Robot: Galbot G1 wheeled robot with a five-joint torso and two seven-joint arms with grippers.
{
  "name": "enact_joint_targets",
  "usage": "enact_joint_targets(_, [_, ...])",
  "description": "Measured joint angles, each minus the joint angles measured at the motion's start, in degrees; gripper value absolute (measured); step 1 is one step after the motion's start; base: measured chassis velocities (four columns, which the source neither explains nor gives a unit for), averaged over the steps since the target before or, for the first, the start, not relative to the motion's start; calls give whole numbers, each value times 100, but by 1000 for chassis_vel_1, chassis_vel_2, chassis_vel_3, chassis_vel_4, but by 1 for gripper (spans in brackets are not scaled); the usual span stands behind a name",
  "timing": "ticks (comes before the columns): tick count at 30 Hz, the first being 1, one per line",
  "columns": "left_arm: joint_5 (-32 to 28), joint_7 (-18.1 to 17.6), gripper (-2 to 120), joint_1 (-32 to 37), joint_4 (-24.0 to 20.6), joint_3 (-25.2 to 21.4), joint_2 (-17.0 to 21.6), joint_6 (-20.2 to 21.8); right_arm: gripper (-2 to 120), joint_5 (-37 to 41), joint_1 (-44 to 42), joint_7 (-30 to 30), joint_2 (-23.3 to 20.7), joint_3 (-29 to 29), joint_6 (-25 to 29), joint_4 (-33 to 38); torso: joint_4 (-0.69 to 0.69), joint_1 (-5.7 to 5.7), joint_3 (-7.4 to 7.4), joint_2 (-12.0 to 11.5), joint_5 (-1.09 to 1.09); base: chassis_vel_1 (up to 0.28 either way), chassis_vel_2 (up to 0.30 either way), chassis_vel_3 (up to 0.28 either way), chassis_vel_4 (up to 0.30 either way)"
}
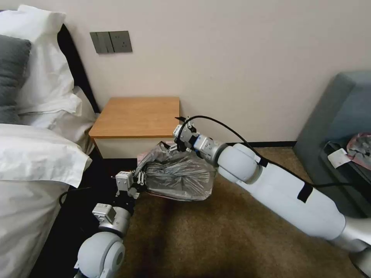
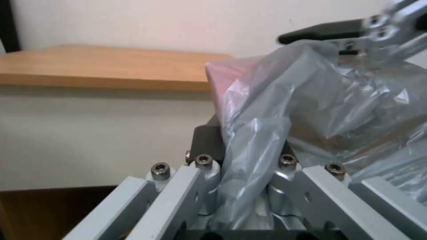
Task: Pick up the garbage bag from the table and place it over the trash can.
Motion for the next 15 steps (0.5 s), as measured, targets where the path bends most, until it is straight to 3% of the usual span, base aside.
enact_joint_targets(8, [82, 11, 9, 98, -167, -24, 10, -64, 100, 60, 139, 56, 22, 8, -21, -46, 1, 0, 0, 0, 1, 0, 0, 0, 0])
enact_joint_targets(15, [310, 12, 9, -3, 87, -156, 66, -228, 100, 961, 290, -143, -539, 124, -125, 452, -1, 0, -1, 0, 1, 0, 0, 0, 0])
